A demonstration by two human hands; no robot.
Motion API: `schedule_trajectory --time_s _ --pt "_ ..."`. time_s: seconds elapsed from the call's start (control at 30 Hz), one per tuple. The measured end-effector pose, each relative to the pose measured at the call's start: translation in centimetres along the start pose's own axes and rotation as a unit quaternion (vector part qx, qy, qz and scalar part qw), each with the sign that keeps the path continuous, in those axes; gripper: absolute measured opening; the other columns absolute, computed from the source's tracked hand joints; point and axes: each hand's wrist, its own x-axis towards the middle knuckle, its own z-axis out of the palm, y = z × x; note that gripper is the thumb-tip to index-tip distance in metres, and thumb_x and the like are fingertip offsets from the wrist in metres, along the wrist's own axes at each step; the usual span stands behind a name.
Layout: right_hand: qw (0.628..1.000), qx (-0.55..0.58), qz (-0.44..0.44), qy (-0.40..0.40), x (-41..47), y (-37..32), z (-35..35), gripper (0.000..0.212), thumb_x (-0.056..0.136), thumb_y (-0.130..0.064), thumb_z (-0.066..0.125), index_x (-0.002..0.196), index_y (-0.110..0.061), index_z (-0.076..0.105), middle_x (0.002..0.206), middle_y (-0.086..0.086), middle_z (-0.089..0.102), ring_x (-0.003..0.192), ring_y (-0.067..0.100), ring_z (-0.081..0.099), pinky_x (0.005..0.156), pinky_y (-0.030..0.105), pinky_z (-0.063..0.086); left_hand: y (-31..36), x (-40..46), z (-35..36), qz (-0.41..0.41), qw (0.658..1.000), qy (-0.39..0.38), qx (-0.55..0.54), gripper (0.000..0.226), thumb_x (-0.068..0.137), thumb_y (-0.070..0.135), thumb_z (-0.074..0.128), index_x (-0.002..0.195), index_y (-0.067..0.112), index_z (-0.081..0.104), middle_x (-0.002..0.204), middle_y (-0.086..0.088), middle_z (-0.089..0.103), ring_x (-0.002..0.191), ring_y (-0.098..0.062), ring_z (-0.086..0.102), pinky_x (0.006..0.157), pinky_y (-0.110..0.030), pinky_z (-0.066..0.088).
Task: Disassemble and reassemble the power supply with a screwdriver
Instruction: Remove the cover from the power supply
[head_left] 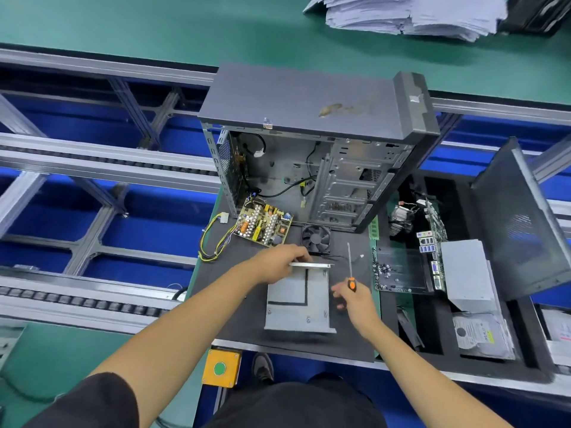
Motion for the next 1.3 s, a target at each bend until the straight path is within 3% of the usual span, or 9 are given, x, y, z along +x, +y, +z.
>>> schedule_trajectory --time_s 0.2,0.27,0.37,0.57,0.67,0.83,0.9,1.07,1.3 --pt "0.998 -0.065 -0.019 -0.011 -0.2 0.1 1.3 0.015 0.097 -0.007 0.058 0.086 0.001 0.065 0.095 0.02 0.059 0.076 0.023 0.056 0.08 0.049 0.052 -1.8 -0.2 -0.3 0.009 0.994 0.047 -0.097 0.045 0.088 0.009 0.069 0.126 0.032 0.062 0.126 0.011 0.061 0.115 -0.005 0.056 0.099 -0.026 0.047" --pt "0.998 -0.057 -0.024 -0.018 -0.4 -0.3 1.4 0.016 0.096 -0.005 0.058 0.082 -0.004 0.066 0.099 0.019 0.057 0.076 0.021 0.056 0.078 0.042 0.051 -3.3 -1.0 -1.8 0.002 0.985 0.128 -0.113 0.045 0.084 0.035 0.08 0.125 0.037 0.061 0.128 0.012 0.057 0.12 -0.006 0.051 0.104 -0.03 0.044" --pt "0.996 -0.035 -0.036 -0.068 -1.0 -0.7 1.4 0.004 0.093 -0.006 0.062 0.09 -0.009 0.064 0.09 0.012 0.063 0.079 0.021 0.059 0.077 0.027 0.049 -5.7 -1.8 -4.1 -0.06 0.965 0.254 0.011 0.078 0.072 0.039 0.089 0.139 0.033 0.05 0.14 0.001 0.043 0.13 -0.022 0.037 0.114 -0.045 0.035" --pt "0.973 -0.123 -0.083 -0.175 -2.3 -0.9 2.3 0.043 0.06 -0.026 0.077 0.1 -0.023 0.062 0.083 -0.001 0.042 0.07 0.013 0.039 0.066 0.025 0.038 -6.7 -0.3 -6.6 -0.102 0.956 0.094 0.257 0.123 0.062 0.042 0.094 0.158 0.027 0.02 0.152 -0.013 0.029 0.142 -0.031 0.03 0.119 -0.04 0.028" --pt "0.937 -0.208 -0.157 -0.235 -2.6 -0.8 2.6 0.042 0.056 -0.024 0.08 0.089 -0.04 0.06 0.096 -0.004 0.049 0.074 0.008 0.043 0.069 0.019 0.04 -6.3 0.9 -6.8 -0.108 0.943 0.085 0.303 0.108 0.072 0.034 0.088 0.155 0.032 0.02 0.146 -0.015 0.031 0.138 -0.035 0.033 0.115 -0.044 0.032" --pt "0.869 -0.379 -0.167 -0.27 -2.6 -1.1 2.8 0.034 0.059 -0.03 0.074 0.09 -0.029 0.061 0.095 -0.012 0.06 0.08 0.013 0.06 0.072 0.034 0.056 -6.3 1.3 -7.3 -0.113 0.956 0.065 0.263 0.107 0.073 0.016 0.084 0.156 0.029 0.02 0.148 -0.016 0.028 0.141 -0.036 0.028 0.106 -0.051 0.046" --pt "0.848 -0.436 -0.169 -0.248 -2.6 -1.3 2.8 0.028 0.062 -0.035 0.068 0.088 -0.029 0.059 0.091 -0.022 0.063 0.077 0.004 0.061 0.064 0.025 0.053 -6.3 1.3 -7.5 -0.111 0.961 0.063 0.247 0.103 0.073 0.017 0.083 0.155 0.029 0.022 0.148 -0.016 0.027 0.141 -0.035 0.027 0.099 -0.05 0.051" --pt "0.849 -0.45 -0.178 -0.214 -3.4 -1.4 2.9 0.03 0.06 -0.043 0.062 0.088 -0.033 0.057 0.088 -0.042 0.057 0.076 -0.01 0.058 0.053 0.008 0.034 -6.4 0.6 -7.7 -0.105 0.96 0.066 0.25 0.081 0.077 0.023 0.079 0.147 0.033 0.039 0.143 -0.013 0.029 0.14 -0.033 0.025 0.094 -0.048 0.053" --pt "0.84 -0.468 -0.181 -0.206 -3.6 -1.6 2.9 0.02 0.063 -0.04 0.063 0.08 -0.035 0.054 0.08 -0.024 0.065 0.067 -0.003 0.058 0.052 0.008 0.033 -6.9 -1.3 -7.5 -0.087 0.955 0.1 0.265 0.054 0.069 0.033 0.086 0.117 0.035 0.063 0.14 -0.004 0.032 0.133 -0.025 0.028 0.081 -0.042 0.056"
